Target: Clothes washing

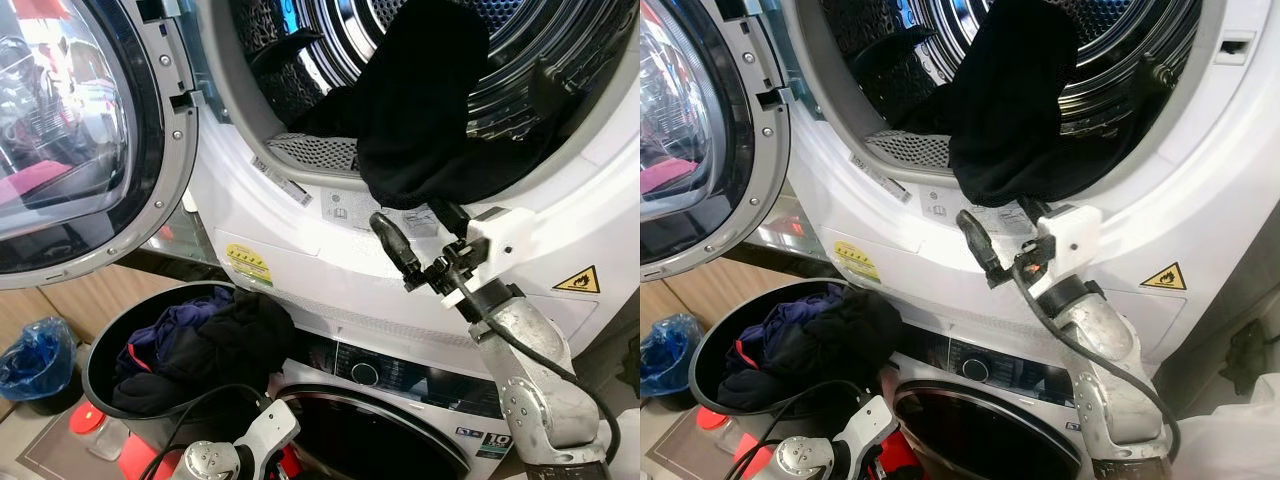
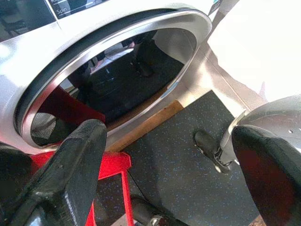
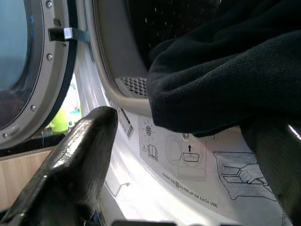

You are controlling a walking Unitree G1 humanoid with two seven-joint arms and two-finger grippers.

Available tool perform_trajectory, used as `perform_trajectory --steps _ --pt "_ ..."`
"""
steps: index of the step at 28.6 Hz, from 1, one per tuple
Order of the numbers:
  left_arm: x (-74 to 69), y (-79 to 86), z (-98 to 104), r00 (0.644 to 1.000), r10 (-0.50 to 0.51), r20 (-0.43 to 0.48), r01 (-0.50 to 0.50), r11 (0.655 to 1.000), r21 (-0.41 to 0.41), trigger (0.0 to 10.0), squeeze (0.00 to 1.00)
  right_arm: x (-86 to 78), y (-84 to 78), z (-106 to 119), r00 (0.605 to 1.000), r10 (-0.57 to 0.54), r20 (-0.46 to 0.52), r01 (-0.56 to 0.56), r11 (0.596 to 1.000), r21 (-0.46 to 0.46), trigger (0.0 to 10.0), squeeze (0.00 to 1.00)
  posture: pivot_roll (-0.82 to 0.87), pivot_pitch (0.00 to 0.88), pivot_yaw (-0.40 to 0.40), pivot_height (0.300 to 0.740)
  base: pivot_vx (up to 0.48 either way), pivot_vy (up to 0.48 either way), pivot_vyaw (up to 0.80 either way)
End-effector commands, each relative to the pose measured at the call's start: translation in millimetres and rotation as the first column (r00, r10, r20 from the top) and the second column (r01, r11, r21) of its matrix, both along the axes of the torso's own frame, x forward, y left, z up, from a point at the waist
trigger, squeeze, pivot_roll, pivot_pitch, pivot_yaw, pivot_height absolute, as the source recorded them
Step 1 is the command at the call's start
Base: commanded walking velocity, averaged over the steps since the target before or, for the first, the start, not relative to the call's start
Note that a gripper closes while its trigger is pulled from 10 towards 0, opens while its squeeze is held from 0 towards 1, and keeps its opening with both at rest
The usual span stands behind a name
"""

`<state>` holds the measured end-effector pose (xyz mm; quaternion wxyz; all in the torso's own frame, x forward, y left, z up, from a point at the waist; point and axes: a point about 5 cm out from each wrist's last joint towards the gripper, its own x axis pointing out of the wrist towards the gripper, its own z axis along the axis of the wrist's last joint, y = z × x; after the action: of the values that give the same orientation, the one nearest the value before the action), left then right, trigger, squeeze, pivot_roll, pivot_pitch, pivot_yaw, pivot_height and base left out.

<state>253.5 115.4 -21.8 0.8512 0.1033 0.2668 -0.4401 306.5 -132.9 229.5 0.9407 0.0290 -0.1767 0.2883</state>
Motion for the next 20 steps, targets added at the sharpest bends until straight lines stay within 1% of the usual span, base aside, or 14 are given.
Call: perform_trajectory --steps 1,4,6,7,9,12,14,15,16,17,18,20 --pt "1.3 4.0 0.3 1.0 0.019 -0.004 -0.019 1.0 0.002 10.0 0.0 1.6 -7.2 36.6 0.986 -0.045 0.159 0.032 0.996 0.082 10.0 0.0 -0.04 0.0 0.1 0.74 0.0 0.0 0.0" --pt "1.1 3.8 0.1 1.0 0.018 -0.004 -0.018 1.0 0.003 10.0 0.0 5.9 -2.0 38.7 0.986 -0.04 0.163 0.027 0.996 0.083 10.0 0.0 -0.03 0.0 0.099 0.74 0.0 0.0 0.0" --pt "1.0 4.0 0.0 1.0 0.018 -0.003 -0.018 1.0 0.004 10.0 0.0 10.2 8.6 43.3 0.983 -0.017 0.182 0.0 0.996 0.093 10.0 0.0 -0.03 0.0 0.099 0.74 0.0 0.0 0.0" --pt "1.0 4.0 0.0 1.0 0.019 -0.003 -0.019 1.0 0.004 10.0 0.0 10.6 16.7 47.8 0.98 0.011 0.198 -0.031 0.994 0.101 10.0 0.0 -0.03 0.0 0.098 0.74 0.0 0.0 0.0" --pt "1.1 3.8 0.2 1.0 0.02 -0.002 -0.02 1.0 0.001 10.0 0.0 9.4 23.2 54.5 0.973 0.045 0.228 -0.076 0.989 0.13 10.0 0.0 -0.02 0.0 0.094 0.74 0.0 0.0 0.0" --pt "1.2 3.9 0.3 1.0 0.024 -0.002 -0.024 1.0 -0.002 10.0 0.0 7.7 24.7 58.4 0.967 0.069 0.247 -0.111 0.981 0.161 10.0 0.0 -0.01 0.0 0.093 0.74 0.0 0.0 0.0" --pt "1.2 3.9 0.3 1.0 0.024 -0.002 -0.024 1.0 -0.002 10.0 0.0 7.7 24.7 58.4 0.967 0.069 0.247 -0.111 0.981 0.161 10.0 0.0 -0.01 0.0 0.093 0.74 0.0 0.0 0.0" --pt "1.0 4.1 0.0 1.0 0.027 -0.003 -0.027 1.0 -0.003 10.0 0.0 3.0 25.4 57.7 0.959 0.123 0.256 -0.165 0.975 0.149 10.0 0.0 -0.01 0.0 0.089 0.74 0.0 0.0 0.0" --pt "0.6 4.2 -0.3 1.0 0.028 -0.004 -0.028 1.0 -0.003 10.0 0.0 -4.6 27.1 53.1 0.943 0.206 0.26 -0.237 0.967 0.092 10.0 0.0 -0.01 0.0 0.088 0.74 0.0 0.0 0.0" --pt "0.1 4.2 -0.7 1.0 0.029 -0.006 -0.029 1.0 -0.003 10.0 0.0 -10.4 27.0 47.3 0.932 0.255 0.257 -0.273 0.961 0.036 10.0 0.0 -0.02 0.0 0.088 0.74 0.0 0.0 0.0" --pt "-0.4 4.0 -1.0 1.0 0.024 -0.007 -0.024 1.0 -0.002 10.0 0.0 -11.0 23.9 41.2 0.938 0.257 0.234 -0.266 0.964 0.01 10.0 0.0 -0.02 0.0 0.088 0.74 0.0 0.0 0.0" --pt "-0.5 4.0 -1.0 1.0 0.022 -0.007 -0.022 1.0 -0.001 10.0 0.0 -9.5 22.6 40.8 0.942 0.243 0.23 -0.253 0.967 0.016 10.0 0.0 -0.02 0.0 0.088 0.74 0.0 0.0 0.0"
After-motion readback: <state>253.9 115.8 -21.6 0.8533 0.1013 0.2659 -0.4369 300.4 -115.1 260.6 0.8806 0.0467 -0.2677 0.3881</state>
